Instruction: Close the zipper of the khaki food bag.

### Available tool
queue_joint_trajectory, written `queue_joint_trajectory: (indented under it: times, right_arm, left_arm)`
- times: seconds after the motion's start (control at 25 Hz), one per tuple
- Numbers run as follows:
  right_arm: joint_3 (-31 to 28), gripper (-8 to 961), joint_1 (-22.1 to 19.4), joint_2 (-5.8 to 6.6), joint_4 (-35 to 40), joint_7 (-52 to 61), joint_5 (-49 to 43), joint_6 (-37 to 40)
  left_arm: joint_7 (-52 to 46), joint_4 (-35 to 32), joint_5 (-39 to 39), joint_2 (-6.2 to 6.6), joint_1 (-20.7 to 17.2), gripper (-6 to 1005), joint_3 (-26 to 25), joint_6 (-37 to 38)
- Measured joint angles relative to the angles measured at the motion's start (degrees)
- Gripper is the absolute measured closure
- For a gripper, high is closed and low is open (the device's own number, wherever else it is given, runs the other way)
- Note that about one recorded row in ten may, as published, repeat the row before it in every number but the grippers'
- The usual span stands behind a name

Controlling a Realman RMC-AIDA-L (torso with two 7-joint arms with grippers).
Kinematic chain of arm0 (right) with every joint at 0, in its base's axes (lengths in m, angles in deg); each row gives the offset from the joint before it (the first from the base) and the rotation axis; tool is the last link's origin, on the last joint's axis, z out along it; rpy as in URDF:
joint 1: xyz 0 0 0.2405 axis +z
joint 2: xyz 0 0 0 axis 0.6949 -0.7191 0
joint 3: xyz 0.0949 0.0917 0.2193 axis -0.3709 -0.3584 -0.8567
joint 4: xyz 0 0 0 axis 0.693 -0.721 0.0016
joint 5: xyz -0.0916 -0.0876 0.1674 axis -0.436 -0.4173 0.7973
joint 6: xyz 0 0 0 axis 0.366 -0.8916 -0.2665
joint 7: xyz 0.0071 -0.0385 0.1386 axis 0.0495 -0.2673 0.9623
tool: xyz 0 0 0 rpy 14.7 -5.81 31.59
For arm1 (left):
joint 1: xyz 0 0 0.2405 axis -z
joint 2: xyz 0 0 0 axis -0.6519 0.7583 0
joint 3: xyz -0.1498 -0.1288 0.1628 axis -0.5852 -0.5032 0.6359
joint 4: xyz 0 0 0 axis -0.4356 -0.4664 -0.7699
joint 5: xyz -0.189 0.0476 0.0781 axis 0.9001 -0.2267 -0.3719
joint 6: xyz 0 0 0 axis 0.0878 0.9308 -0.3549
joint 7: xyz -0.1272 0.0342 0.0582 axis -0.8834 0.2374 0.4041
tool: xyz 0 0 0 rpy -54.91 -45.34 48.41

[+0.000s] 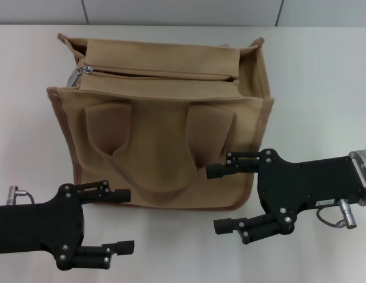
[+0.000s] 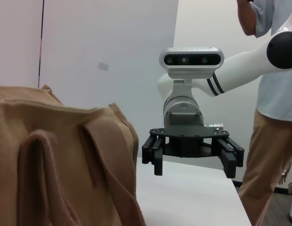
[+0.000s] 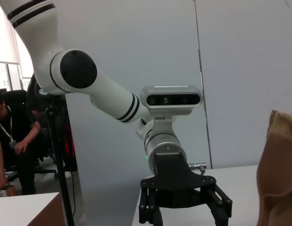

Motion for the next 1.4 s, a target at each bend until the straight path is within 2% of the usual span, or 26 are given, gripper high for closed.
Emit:
queue_joint_trajectory:
  times: [0.6,0.68,0.8,1.4]
  right_arm:
    - [-0.04,128,0.14,-0.31,-2.05,0.03,0.41,-0.86]
    - [-0.1,128,0.23,-0.32,-2.71,-0.16,0.46,-1.01]
    - [-0.06,127,0.09,-0.43,-3.28,-0.32,0.53,-1.21]
    - [0.0,127,-0.03,-0.49,-4.55,-0.38,0.58,-1.2]
  left_arm:
    - [1.12,-0.01,0.04,-0.72,-0.52,221,-0.37,-0.34]
    - [2.65,0.03,0.38,-1.28,-1.56,222,-2.1,0.08]
    - [2.78,0.0,0.48,-1.47,-2.21,223,-4.82,0.25]
    - [2.85,-0.21,0.56,-1.38,-2.13,229,-5.75,0.07]
